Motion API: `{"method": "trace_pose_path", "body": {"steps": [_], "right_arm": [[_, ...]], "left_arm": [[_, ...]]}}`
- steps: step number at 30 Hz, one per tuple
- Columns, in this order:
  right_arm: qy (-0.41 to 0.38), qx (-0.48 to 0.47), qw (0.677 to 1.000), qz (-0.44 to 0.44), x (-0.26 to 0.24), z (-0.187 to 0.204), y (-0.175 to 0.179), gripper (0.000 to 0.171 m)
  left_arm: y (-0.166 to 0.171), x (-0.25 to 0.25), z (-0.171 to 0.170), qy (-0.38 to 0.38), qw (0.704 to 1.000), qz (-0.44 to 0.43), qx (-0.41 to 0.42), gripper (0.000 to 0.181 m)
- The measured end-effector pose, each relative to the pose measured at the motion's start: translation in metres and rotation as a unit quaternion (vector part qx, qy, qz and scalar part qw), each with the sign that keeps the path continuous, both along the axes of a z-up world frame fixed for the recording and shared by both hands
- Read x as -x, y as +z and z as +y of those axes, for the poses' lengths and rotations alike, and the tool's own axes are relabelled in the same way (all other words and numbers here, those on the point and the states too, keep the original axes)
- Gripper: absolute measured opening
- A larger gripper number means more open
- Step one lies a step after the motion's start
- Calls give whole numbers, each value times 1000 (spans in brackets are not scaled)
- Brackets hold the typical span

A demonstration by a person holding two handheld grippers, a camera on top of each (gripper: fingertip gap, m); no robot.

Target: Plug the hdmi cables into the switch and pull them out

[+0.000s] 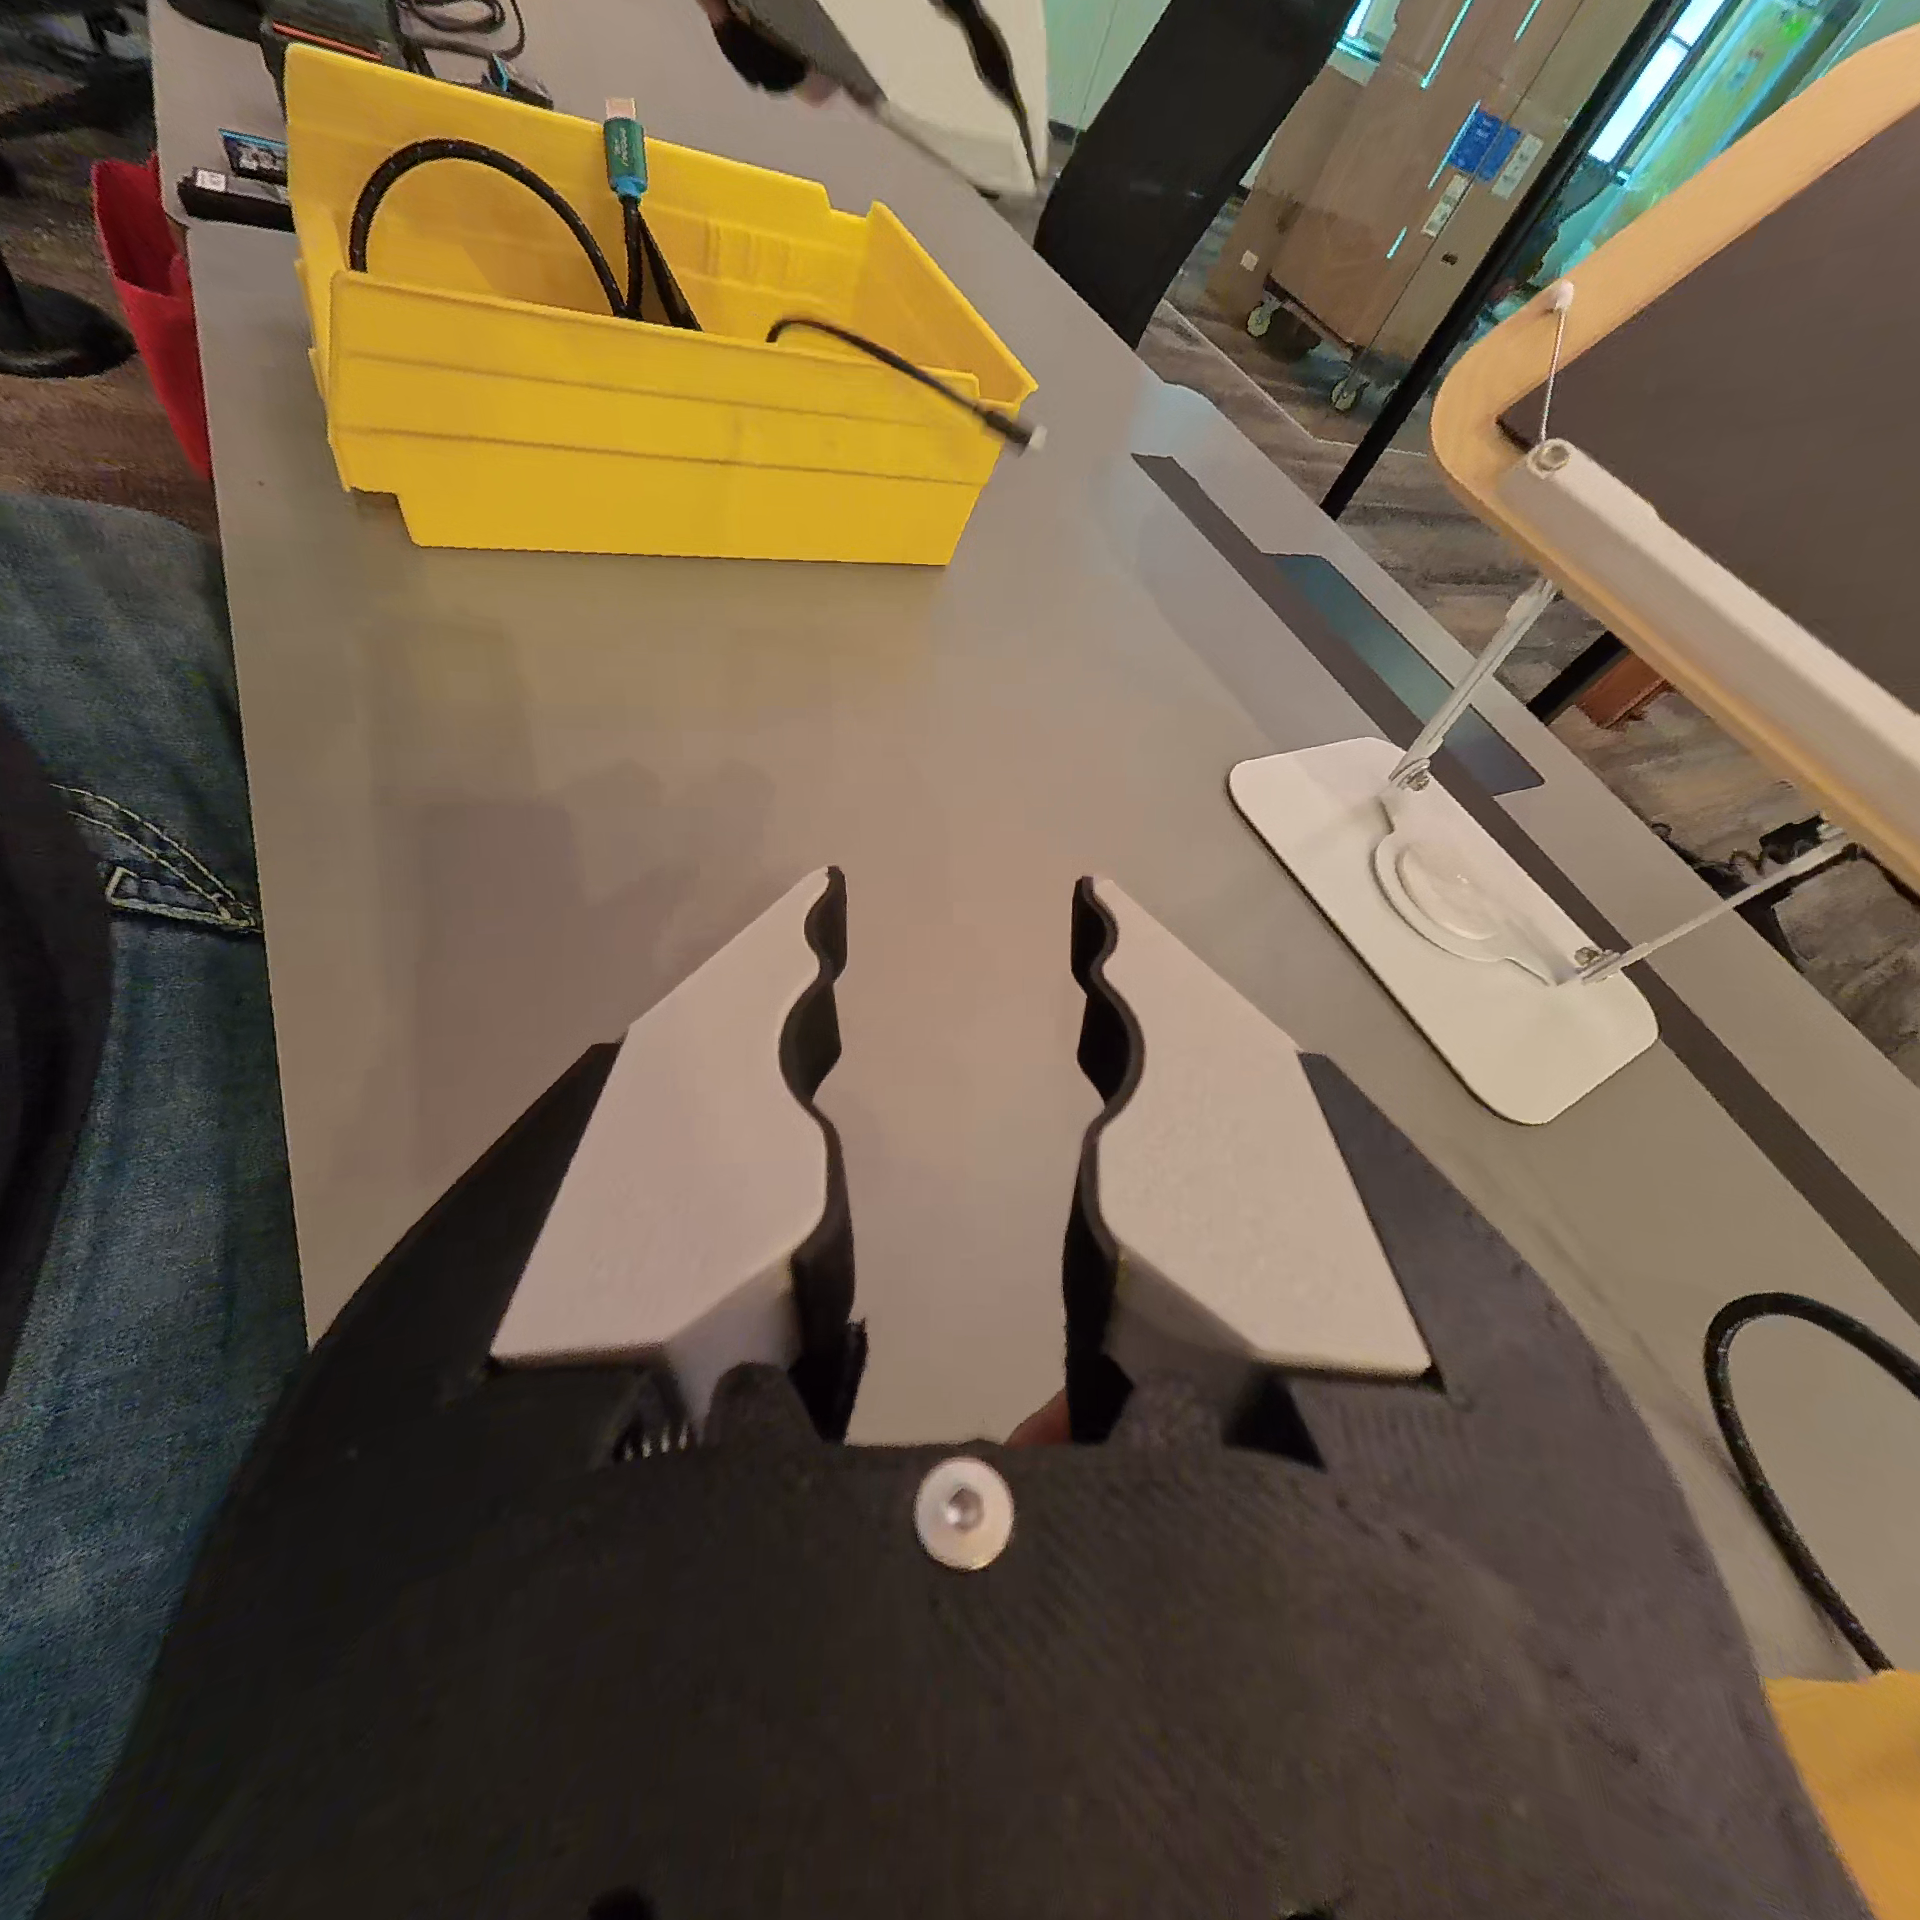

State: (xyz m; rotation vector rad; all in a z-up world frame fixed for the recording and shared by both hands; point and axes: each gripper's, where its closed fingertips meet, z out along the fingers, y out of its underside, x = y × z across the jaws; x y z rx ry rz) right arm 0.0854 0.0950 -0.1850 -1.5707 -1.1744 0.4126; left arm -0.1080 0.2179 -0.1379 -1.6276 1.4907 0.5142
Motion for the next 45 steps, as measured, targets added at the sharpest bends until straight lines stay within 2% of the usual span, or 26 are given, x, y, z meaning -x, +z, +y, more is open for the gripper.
{"method": "trace_pose_path", "body": {"steps": [3,6,8,14,15,16,19,22,25,28,31,34,38,42,45], "right_arm": [[3,11,1000,4,-1,1,-7,41],[10,19,1000,6,2,1,-11,42],[16,23,1000,9,6,1,-11,42],[31,30,999,4,18,-4,-14,42],[32,30,999,2,19,-4,-14,42],[32,30,999,1,18,-5,-14,41],[28,31,999,1,15,-4,-15,41],[24,28,999,5,11,-1,-13,40],[21,23,999,15,11,2,-7,40],[20,17,999,21,11,3,-2,40],[18,13,1000,19,11,2,-2,41],[17,15,1000,17,9,1,-4,41],[23,26,999,10,6,-3,-10,41],[23,47,999,-2,2,-3,-25,42],[23,66,998,-1,4,2,-37,43]], "left_arm": [[8,52,4,53,998,-29,13,1],[-12,103,-6,96,989,-47,106,24],[-34,115,-17,84,981,-63,163,37],[-108,130,-16,88,969,-18,228,35],[-114,130,-13,83,973,-6,217,19],[-117,130,-10,80,976,0,204,4],[-101,138,2,105,982,5,155,3],[-64,132,2,101,987,-22,123,3],[-21,110,-2,82,991,-44,96,3],[22,66,-11,40,993,-76,76,2],[42,8,-28,-21,989,-104,102,3],[26,-50,-46,-79,976,-111,170,3],[-23,-113,-65,-135,940,-145,278,3],[-76,-140,-67,-127,913,-160,353,3],[-88,-148,-57,-104,887,-206,399,3]]}}
